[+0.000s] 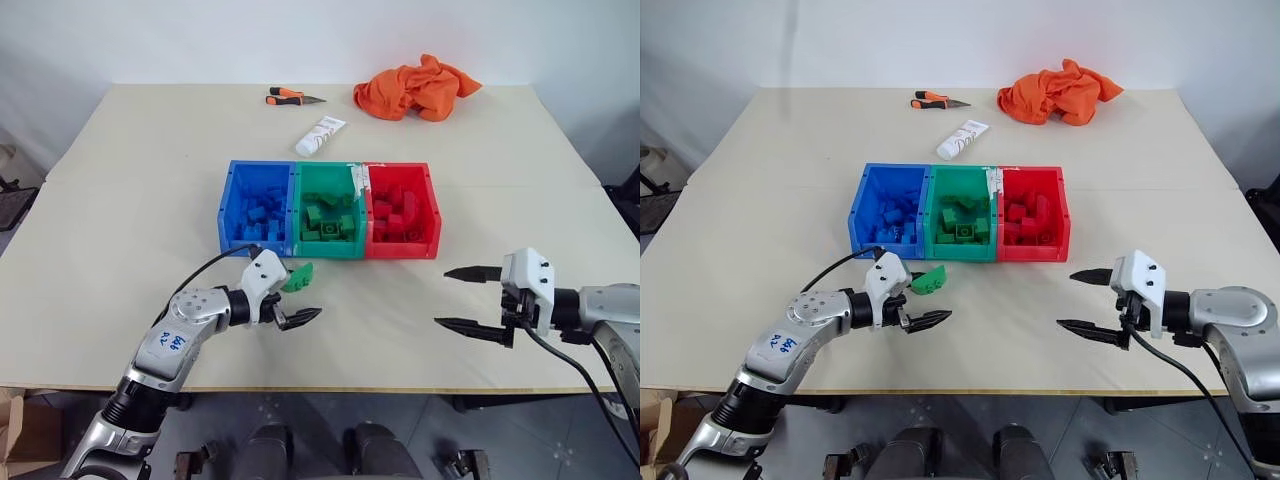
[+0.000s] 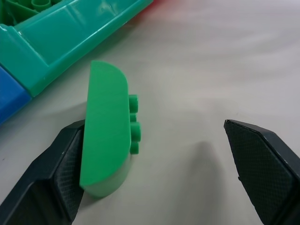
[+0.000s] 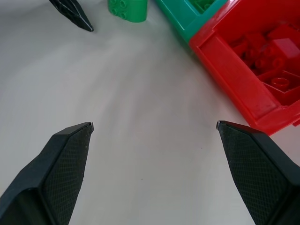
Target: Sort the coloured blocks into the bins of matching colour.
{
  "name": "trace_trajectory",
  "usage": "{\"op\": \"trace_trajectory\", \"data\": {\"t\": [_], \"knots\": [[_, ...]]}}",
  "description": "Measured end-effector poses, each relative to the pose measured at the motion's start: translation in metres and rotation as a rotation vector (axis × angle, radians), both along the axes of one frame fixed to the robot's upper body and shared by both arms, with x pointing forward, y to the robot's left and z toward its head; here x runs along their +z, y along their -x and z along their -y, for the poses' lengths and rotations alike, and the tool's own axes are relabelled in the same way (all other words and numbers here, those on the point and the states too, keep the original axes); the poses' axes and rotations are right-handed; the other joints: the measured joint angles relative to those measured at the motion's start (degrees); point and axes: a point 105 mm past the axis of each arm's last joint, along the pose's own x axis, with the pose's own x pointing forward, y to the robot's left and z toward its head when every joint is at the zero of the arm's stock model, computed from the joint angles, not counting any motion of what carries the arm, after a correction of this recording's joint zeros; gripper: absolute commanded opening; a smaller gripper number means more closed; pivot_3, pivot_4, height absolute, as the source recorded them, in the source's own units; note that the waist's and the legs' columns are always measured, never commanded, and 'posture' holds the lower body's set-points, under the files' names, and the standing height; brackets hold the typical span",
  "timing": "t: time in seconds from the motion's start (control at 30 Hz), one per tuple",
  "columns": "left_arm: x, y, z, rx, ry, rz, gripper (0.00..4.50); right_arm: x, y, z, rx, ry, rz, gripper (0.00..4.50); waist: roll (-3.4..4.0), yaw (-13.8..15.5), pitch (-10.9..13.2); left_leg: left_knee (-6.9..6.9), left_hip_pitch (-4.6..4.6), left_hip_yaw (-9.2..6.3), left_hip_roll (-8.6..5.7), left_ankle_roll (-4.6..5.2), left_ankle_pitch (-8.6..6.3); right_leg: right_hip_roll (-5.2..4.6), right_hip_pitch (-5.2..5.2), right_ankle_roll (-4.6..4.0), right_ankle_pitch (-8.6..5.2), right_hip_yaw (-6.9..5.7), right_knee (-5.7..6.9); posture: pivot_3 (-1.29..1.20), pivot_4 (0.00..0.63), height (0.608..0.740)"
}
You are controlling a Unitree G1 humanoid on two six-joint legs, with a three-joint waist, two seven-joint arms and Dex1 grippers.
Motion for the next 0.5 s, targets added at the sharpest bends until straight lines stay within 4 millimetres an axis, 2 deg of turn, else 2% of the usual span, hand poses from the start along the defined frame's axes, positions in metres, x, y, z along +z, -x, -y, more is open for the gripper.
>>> {"op": "trace_trajectory", "data": {"t": [0.17, 0.2, 0.3, 0.5], "knots": [[-0.0019, 0.0013, -0.0003, -0.015, -0.011, -0.008, 4.5, 0.0, -0.0013, 0.0002, -0.014, -0.002, 0.005, 4.42, 0.0, 0.29, 0.0, 0.0, 0.0, 0.0, 0.0, 0.0, 0.0, 0.0, 0.0, 0.0, 0.0, 0.0, -0.01, 0.0, 0.15, 0.74], [-0.0021, 0.0019, 0.0, -0.021, -0.011, -0.011, 4.31, -0.0003, -0.0015, -0.0001, -0.015, -0.004, 0.006, 4.47, 0.0, 0.4, 0.0, 0.0, 0.0, 0.0, 0.0, 0.01, 0.0, 0.0, 0.0, 0.0, 0.0, 0.01, -0.01, 0.0, 0.15, 0.74], [-0.0025, 0.0031, 0.0009, -0.033, -0.016, -0.001, 3.62, 0.0017, -0.0039, -0.0024, -0.016, -0.012, 0.018, 4.5, 0.0, 0.59, 0.0, 0.0, 0.0, 0.03, 0.0, 0.01, -0.01, -0.01, 0.0, 0.01, 0.01, 0.03, -0.03, 0.0, 0.15, 0.74], [-0.0041, 0.0054, 0.0018, -0.046, -0.014, 0.023, 1.67, 0.002, -0.0062, -0.0044, -0.019, -0.02, 0.027, 4.5, 0.0, 0.78, 0.0, 0.0, 0.0, 0.03, -0.01, 0.02, -0.01, -0.02, 0.0, 0.04, 0.02, 0.03, -0.04, 0.0, 0.15, 0.74]]}}
